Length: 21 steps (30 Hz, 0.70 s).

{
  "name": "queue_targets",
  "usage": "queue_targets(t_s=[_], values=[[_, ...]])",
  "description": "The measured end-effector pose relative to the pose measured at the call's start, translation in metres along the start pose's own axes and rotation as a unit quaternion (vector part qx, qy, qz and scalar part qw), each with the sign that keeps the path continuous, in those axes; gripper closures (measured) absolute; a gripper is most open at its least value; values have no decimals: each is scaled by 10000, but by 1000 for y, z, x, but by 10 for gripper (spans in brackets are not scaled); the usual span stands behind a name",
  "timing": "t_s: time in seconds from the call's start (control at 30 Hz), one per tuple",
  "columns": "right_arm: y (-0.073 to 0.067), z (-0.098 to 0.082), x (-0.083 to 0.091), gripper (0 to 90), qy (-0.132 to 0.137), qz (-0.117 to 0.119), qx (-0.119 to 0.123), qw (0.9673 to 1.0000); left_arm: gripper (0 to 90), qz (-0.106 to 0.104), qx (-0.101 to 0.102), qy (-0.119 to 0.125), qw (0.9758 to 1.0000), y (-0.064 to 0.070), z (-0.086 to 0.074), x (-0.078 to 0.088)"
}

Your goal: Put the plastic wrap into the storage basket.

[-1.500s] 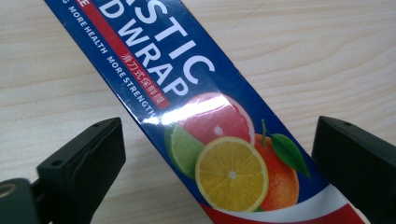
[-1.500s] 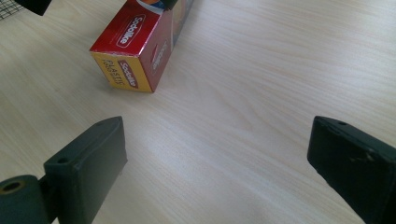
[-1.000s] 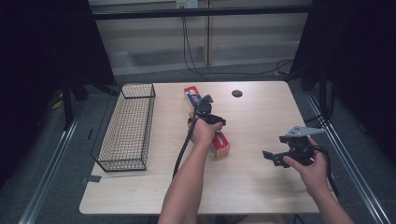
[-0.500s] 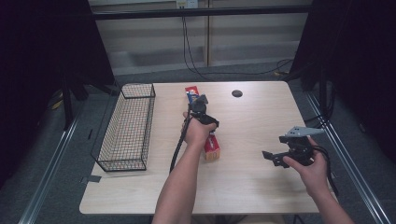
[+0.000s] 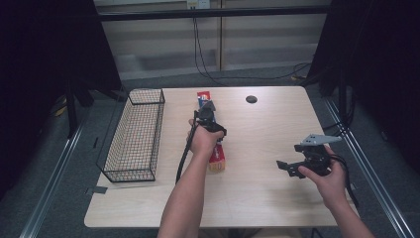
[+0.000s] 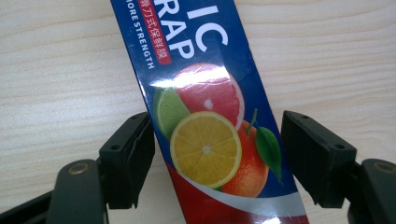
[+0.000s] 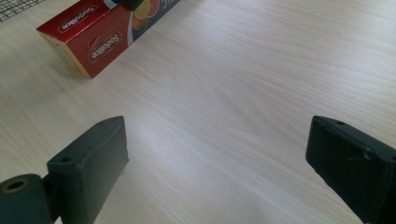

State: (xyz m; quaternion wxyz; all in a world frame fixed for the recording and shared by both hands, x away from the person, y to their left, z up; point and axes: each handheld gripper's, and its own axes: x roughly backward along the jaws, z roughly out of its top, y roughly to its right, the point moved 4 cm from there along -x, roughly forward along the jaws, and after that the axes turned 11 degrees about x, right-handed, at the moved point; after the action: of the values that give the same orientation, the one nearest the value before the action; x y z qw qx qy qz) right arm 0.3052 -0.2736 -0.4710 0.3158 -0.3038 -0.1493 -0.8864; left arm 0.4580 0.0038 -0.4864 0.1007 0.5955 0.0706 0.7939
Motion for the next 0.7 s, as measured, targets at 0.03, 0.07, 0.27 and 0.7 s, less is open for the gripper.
queue_targets(t_s=[0.03,0.07,0.27,0.7], values=[[0,0,0,53,-6,-8,-31,10000,275,-4,-3,-9,10000,0,0,0],[0,0,0,53,-3,-6,-30,10000,278,6,5,-10,10000,0,0,0],[0,0,0,53,-5,-1,-20,10000,320,90,49,-170,9998,-7,0,4],[-3,2,-2,53,15,54,-45,10000,324,163,234,-316,9991,-22,2,5]])
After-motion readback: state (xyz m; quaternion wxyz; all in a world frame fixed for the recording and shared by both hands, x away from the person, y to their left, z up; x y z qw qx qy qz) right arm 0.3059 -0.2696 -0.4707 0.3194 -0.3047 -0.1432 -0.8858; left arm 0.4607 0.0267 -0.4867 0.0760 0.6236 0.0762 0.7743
